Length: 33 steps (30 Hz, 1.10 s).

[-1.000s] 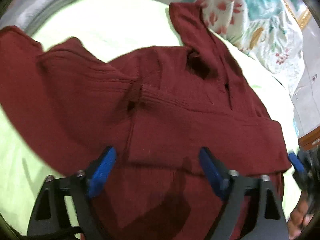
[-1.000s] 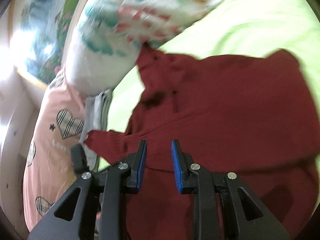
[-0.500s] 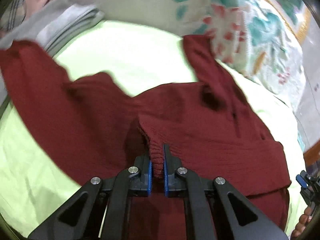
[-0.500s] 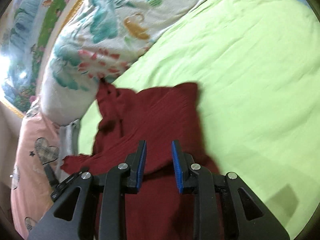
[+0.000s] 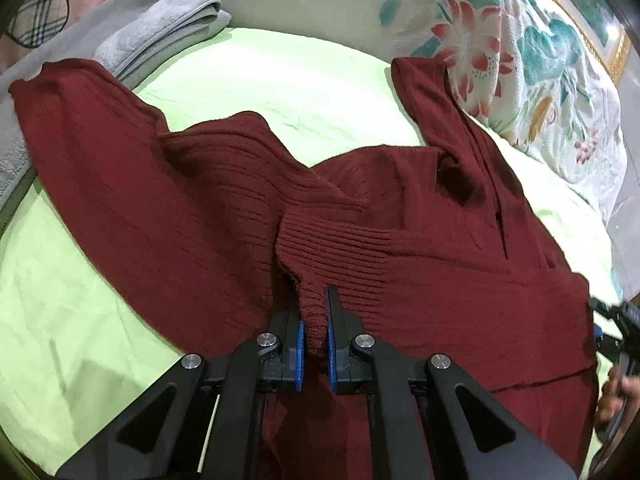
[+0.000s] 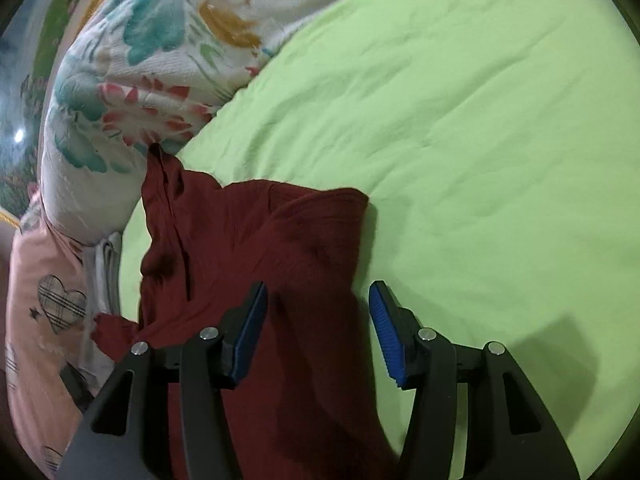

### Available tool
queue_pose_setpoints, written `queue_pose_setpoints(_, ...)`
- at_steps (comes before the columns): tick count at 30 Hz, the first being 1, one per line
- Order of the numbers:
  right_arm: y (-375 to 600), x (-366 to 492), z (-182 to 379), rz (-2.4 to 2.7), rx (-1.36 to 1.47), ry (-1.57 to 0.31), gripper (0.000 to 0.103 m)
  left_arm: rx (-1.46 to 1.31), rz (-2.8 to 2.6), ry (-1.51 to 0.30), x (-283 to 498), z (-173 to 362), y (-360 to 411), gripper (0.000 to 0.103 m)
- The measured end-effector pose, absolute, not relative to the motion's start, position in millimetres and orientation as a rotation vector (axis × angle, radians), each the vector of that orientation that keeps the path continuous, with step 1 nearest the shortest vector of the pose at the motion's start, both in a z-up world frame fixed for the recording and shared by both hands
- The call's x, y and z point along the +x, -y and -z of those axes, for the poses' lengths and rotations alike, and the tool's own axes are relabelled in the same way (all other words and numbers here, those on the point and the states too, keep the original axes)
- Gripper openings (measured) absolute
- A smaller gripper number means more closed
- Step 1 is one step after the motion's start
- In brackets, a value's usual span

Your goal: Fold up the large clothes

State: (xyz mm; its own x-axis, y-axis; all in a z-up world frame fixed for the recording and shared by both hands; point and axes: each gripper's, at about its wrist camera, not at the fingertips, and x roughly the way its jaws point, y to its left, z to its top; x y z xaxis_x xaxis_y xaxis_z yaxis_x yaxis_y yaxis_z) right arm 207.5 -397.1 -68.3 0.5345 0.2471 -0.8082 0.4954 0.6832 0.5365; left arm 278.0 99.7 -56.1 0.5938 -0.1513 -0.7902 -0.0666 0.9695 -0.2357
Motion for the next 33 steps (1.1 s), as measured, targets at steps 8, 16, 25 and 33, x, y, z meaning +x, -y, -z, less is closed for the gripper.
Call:
queue_pose_setpoints(8, 416, 234, 80, 0.1, 0.92, -1.045, 0.01, -0.233, 0.056, -0.953, 278, 57, -94, 0.007)
queue_pose_setpoints(16, 413, 246, 35, 0.176, 0.633, -0.963, 0.01, -0.197, 0.1, -0.952, 280, 54, -75, 0.007)
queue_pose_setpoints(25, 380, 211, 19, 0.202, 0.576, -0.958, 0.03, -0.222, 0.099, -0.96, 280, 59, -80, 0.007)
queue_pose_setpoints(33, 350, 181, 53, 0.096, 0.597, -1.08, 0.048, -0.257, 0.077, -0.942, 271, 56, -97, 0.007)
